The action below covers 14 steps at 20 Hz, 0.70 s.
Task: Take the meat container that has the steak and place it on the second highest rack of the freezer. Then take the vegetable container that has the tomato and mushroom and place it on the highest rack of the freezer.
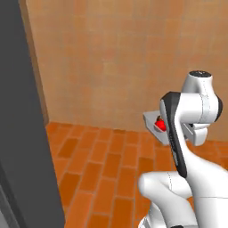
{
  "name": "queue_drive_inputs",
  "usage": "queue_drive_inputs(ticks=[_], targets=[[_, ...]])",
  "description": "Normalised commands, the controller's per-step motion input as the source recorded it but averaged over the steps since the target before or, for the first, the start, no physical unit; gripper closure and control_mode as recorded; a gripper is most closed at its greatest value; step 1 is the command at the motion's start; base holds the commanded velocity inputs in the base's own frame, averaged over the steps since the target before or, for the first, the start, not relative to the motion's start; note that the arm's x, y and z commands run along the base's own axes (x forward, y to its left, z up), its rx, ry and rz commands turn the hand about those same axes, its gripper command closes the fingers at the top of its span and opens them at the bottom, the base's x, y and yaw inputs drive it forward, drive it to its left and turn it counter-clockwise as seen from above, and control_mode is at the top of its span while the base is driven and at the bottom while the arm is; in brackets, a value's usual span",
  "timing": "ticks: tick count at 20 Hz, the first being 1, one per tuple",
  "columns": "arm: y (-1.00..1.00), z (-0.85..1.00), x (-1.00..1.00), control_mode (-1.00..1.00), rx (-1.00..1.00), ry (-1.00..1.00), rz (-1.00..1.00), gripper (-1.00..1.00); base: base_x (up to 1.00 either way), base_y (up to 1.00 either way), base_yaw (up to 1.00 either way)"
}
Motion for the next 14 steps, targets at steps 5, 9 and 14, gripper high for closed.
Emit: queue_drive_inputs(ticks=[5,9,14], targets=[[0.0,0.0,0.0,1.0,0.0,0.0,0.0,1.0,-0.01,-0.16,0.89],[0.0,0.0,0.0,1.0,0.0,0.0,0.0,1.0,0.0,-0.29,0.81],[0.0,0.0,0.0,1.0,0.0,0.0,0.0,1.0,0.1,-0.49,0.68]])
